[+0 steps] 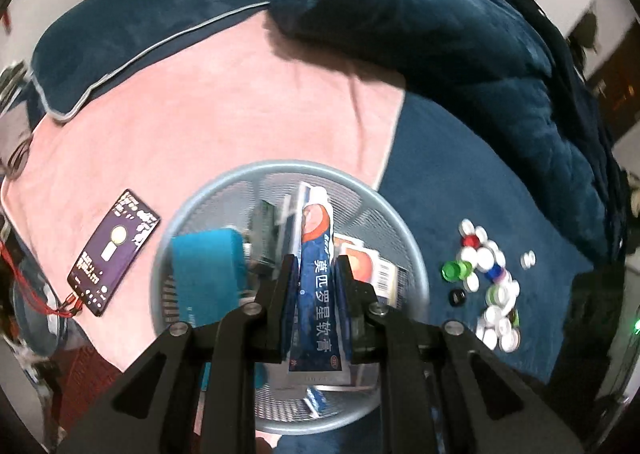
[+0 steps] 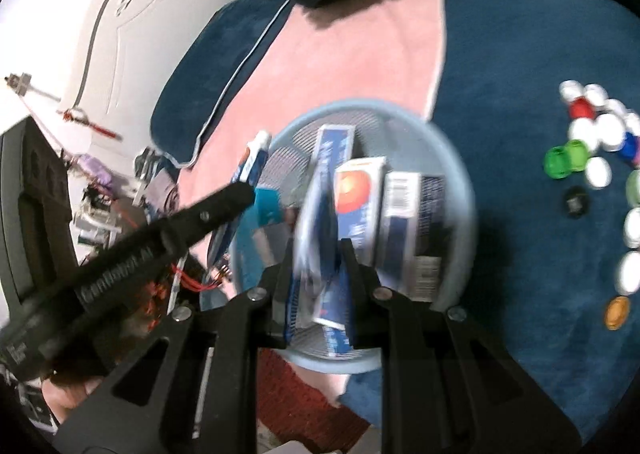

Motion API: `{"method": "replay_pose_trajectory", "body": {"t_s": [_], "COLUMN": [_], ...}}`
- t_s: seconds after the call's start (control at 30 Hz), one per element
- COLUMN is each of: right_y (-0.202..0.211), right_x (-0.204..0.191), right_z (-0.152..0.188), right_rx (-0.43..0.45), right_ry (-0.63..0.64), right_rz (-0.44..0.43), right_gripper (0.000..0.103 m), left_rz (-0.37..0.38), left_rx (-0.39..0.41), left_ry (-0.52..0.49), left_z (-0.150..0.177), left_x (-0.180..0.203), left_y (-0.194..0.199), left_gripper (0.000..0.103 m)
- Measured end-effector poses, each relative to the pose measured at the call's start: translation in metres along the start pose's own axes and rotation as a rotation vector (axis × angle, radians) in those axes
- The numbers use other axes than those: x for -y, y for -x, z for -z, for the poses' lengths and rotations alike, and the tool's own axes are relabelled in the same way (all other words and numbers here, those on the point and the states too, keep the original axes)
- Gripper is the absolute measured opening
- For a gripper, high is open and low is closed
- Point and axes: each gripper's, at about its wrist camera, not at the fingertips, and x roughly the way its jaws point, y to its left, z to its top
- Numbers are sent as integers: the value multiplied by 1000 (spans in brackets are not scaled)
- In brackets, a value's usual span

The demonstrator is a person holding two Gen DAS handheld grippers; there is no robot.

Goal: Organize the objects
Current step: 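Carry both tubes over the mesh basket and open both grippers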

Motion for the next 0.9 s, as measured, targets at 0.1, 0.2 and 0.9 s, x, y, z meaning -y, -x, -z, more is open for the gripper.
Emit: {"method": "replay_pose_trajectory", "body": {"t_s": [0.1, 0.2, 0.9], "right_y": [-17, -26, 33], "right_x": [-5, -3, 3], "right_z": [0, 3, 1], "right_rx": [-26, -48, 87], "right_ry": [-8, -10, 80], "right_rz": [-42, -68, 189], "right_gripper": [19, 20, 103], "left_rz": [19, 29, -103], "left_rx": [2, -25, 4], "left_ry": [54, 78, -12], "left_z": [-2, 1, 9], "left_x": [-16, -23, -3], "left_y": [-5, -14, -9], "left_gripper": [18, 18, 99]}}
